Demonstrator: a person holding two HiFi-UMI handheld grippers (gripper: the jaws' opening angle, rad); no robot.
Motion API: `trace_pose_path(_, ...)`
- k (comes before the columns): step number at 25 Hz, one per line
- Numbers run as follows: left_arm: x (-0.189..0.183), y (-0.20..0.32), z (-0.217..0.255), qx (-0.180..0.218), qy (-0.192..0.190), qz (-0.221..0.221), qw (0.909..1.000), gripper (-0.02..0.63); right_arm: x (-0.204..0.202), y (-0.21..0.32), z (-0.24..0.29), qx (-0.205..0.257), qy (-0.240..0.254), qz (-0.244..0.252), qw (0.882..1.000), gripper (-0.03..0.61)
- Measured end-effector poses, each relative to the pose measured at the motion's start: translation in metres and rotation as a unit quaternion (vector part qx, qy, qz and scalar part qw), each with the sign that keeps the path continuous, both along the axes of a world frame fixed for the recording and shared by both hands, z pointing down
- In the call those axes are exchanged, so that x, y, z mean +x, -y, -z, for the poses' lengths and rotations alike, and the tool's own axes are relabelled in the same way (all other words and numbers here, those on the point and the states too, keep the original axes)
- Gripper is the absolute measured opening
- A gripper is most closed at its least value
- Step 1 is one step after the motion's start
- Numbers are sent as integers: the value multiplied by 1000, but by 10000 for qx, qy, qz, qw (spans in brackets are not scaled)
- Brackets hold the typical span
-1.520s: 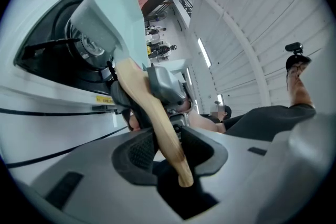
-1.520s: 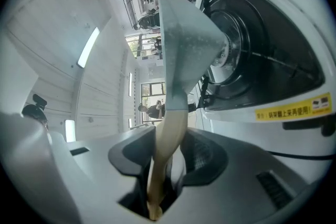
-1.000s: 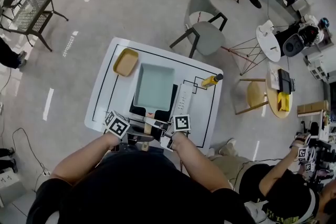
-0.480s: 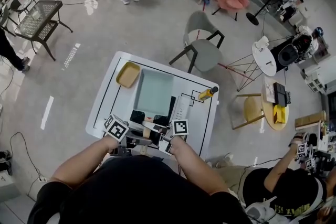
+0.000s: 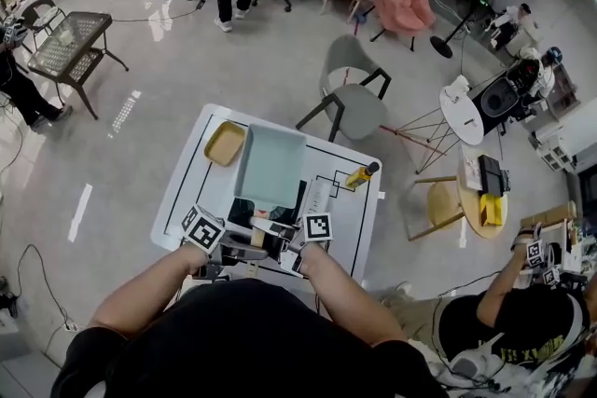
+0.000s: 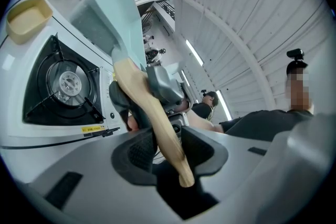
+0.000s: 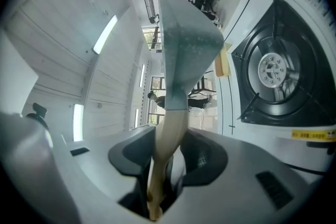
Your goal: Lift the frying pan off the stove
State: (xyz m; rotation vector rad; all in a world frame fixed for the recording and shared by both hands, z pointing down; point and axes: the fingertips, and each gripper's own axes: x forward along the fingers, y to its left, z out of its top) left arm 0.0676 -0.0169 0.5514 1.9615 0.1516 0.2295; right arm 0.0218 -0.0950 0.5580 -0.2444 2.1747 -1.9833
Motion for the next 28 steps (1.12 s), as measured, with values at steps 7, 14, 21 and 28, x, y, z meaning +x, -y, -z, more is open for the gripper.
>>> trace_pose_path(7,5,-1,6,56,-55,-48,10000,146,3,0,7,52,15,18,10000,152)
trace_pose_path(14,6,-2,12,91,-103,-51,9999,146,6,-1,12,69,9,-46,10000,152)
trace_pose_path(21,3,-4,20,155,-138,-87,9997,147,5,-3,20,136,44,-128,9998,152)
trace_pose_path(28,3,-4,18,116,-172,-148,9997,147,5,-2,16,119,17,-147,9998,152)
